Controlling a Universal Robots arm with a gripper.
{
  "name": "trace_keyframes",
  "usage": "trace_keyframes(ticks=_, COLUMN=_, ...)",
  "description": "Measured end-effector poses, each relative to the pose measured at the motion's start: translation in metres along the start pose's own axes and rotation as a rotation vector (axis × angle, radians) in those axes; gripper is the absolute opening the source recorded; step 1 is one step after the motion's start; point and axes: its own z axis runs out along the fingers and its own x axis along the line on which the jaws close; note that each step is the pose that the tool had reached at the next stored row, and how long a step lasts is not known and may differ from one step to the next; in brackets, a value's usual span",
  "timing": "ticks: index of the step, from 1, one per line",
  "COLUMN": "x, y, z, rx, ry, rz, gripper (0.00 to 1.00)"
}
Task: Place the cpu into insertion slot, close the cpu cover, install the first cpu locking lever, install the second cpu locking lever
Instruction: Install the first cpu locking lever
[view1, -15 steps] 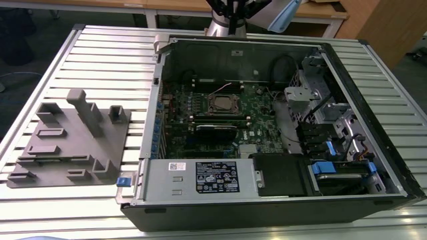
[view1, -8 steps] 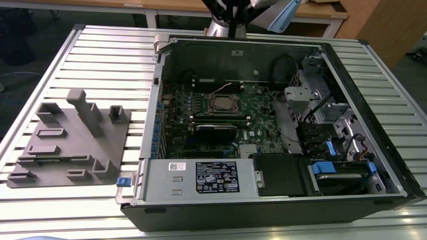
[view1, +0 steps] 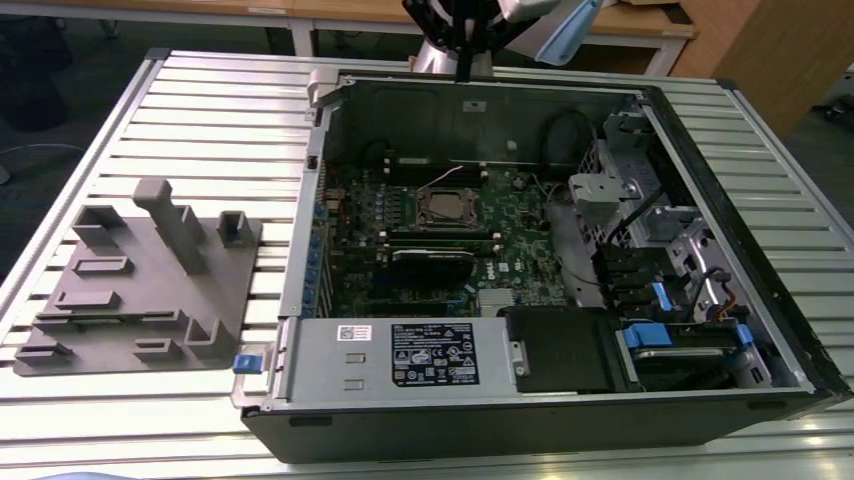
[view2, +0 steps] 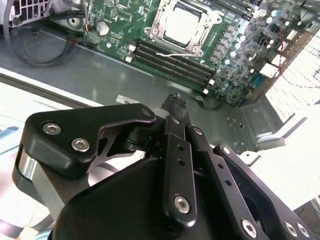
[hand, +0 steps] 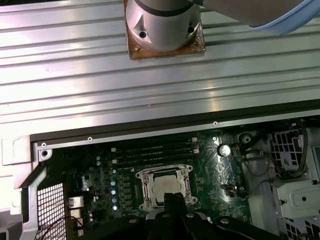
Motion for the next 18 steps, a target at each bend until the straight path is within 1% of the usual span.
trace_keyframes(ticks=7, x=0.0004, y=-0.0014, z=0.0089, rx=0.0193, ry=-0.0027, rz=-0.001, gripper=0.1)
trace_keyframes(ticks=10, x=0.0004, y=-0.0017, z=0.0109, rx=0.0317, ry=-0.0044, rz=-0.002, gripper=0.1)
trace_keyframes(ticks=18, x=0.0005, y=-0.0018, z=0.0111, rx=0.0323, ry=-0.0046, rz=-0.002, gripper=0.1)
